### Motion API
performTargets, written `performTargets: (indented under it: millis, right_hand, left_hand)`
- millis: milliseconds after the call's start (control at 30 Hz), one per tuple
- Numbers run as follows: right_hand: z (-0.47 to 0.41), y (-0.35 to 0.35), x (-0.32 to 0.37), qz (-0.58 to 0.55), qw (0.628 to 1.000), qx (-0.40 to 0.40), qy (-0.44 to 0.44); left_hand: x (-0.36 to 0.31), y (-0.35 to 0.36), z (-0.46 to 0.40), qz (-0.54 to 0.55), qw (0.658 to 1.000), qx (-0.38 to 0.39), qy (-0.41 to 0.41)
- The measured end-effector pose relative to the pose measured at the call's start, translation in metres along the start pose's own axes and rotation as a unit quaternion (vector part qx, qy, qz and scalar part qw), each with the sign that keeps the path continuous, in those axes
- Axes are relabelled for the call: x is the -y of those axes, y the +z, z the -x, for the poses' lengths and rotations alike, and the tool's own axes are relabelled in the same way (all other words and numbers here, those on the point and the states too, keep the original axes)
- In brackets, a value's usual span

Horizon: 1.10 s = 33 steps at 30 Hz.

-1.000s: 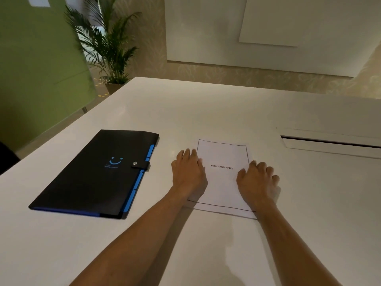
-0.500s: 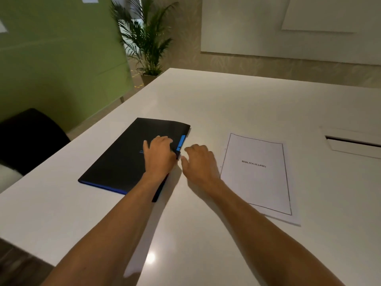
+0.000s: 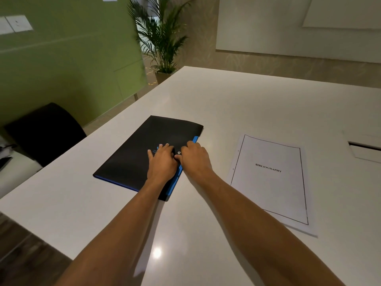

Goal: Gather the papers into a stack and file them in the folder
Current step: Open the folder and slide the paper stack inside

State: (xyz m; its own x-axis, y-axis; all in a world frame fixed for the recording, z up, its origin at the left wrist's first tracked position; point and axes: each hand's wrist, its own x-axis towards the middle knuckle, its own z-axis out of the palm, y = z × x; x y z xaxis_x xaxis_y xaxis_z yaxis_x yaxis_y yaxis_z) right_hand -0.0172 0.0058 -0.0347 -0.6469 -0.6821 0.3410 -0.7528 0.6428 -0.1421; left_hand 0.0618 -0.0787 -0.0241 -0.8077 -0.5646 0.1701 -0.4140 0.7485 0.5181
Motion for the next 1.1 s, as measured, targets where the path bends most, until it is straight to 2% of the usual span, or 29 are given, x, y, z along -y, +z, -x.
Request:
performTargets:
  millis: [167, 367, 633, 733, 833, 933, 1100]
  right_hand:
    - [-0.002, -0.009, 0.001, 0.112, 0.989, 0.064, -0.077]
    - [-0.001, -0.010, 0.007, 0.127, 0.985, 0.072, -0.087]
    - [-0.008, -0.011, -0.011, -0.056, 0.994, 0.052, 0.075]
    - [-0.004, -0.013, -0.010, -0.162, 0.973, 0.020, 0.165]
    - [-0.004, -0.017, -0.011, -0.222, 0.943, 0.044, 0.245]
    - [-0.002, -0.021, -0.015, -0.264, 0.923, 0.055, 0.275]
    - [0.003, -0.029, -0.021, -0.301, 0.906, 0.043, 0.295]
  left_hand:
    - [0.003, 0.005, -0.001, -0.019, 1.000, -0.002, 0.015]
    - [0.007, 0.009, -0.004, -0.057, 0.998, 0.003, 0.016]
    - [0.006, 0.011, -0.004, -0.074, 0.997, -0.010, 0.013]
    - [0.005, 0.013, -0.003, -0.093, 0.996, -0.001, 0.015]
    - [0.004, 0.013, -0.004, -0.109, 0.994, 0.006, 0.016]
    - [0.003, 0.011, -0.004, -0.090, 0.996, 0.014, 0.022]
    - [-0.013, 0.001, -0.003, -0.106, 0.989, 0.074, 0.078]
